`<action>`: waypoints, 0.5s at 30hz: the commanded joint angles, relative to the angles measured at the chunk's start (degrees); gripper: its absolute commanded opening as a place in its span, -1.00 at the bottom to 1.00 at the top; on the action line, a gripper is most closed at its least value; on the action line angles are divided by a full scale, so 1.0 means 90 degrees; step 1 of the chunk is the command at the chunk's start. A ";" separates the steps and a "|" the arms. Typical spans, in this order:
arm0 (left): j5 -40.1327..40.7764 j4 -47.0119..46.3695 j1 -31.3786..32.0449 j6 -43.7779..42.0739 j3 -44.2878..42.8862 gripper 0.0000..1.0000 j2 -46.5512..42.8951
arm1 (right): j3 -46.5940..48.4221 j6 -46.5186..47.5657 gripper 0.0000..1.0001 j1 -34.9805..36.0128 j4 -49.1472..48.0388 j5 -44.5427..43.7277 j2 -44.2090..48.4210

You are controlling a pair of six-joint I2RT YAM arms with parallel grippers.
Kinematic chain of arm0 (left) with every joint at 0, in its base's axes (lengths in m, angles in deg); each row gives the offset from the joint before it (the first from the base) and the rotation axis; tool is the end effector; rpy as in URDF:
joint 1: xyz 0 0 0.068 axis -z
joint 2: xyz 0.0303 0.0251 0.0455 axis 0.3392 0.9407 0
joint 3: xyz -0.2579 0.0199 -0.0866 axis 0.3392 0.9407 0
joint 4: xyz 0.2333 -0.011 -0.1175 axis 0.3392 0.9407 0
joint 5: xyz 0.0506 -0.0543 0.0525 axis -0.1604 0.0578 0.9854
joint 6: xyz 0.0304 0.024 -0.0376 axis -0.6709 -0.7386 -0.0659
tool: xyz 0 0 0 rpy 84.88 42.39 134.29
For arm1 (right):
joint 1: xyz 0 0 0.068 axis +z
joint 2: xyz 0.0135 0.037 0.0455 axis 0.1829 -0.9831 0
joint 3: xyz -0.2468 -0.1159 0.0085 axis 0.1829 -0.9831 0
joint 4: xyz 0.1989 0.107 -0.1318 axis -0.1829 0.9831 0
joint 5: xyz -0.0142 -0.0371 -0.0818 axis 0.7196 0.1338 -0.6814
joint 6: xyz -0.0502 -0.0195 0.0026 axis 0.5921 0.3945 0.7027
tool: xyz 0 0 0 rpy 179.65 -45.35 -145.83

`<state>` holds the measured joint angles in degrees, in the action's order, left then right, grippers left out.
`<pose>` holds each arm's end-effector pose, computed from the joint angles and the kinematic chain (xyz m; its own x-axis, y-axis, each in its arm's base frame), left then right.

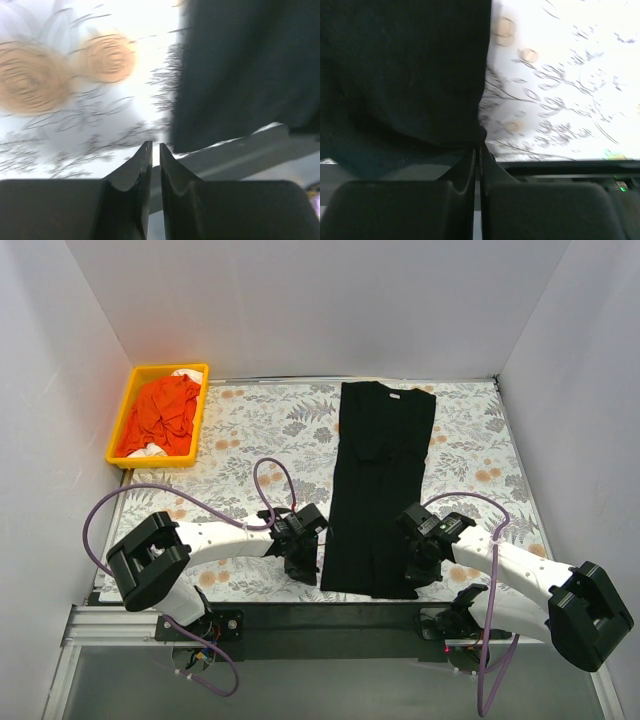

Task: Fold and stack the t-shirts
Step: Fold the tshirt

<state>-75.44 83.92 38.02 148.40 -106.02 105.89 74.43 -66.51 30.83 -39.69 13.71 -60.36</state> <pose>0.1333 -0.2216 0.1550 -0.8421 -0.5194 0.1452 -0.5387 0.7975 -0.2716 0.1198 0.1034 0.1639 -0.9762 0.1518 -0.1548 0.1349 0.9842 0.1143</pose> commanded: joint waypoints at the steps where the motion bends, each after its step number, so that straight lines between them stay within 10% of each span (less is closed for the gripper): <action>1: 0.0096 0.0511 -0.0089 -0.0194 0.0038 -0.67 -0.0126 | -0.0047 0.0074 -0.87 0.0004 0.0584 -0.0208 -0.0004; 7: 0.0515 0.1096 -0.0089 -0.0233 -0.0615 -0.33 -0.0409 | 0.0646 0.0201 -0.35 0.0004 0.0652 -0.0081 0.0172; 15: 0.0829 0.0737 -0.0499 -0.0710 -0.1883 -0.29 0.0068 | 0.1652 0.0991 -0.28 -0.0552 0.0389 -0.1027 -0.0374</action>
<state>-70.06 92.64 36.01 144.88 -118.32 105.58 86.40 -61.64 27.86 -35.31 9.93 -61.60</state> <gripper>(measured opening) 0.354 0.360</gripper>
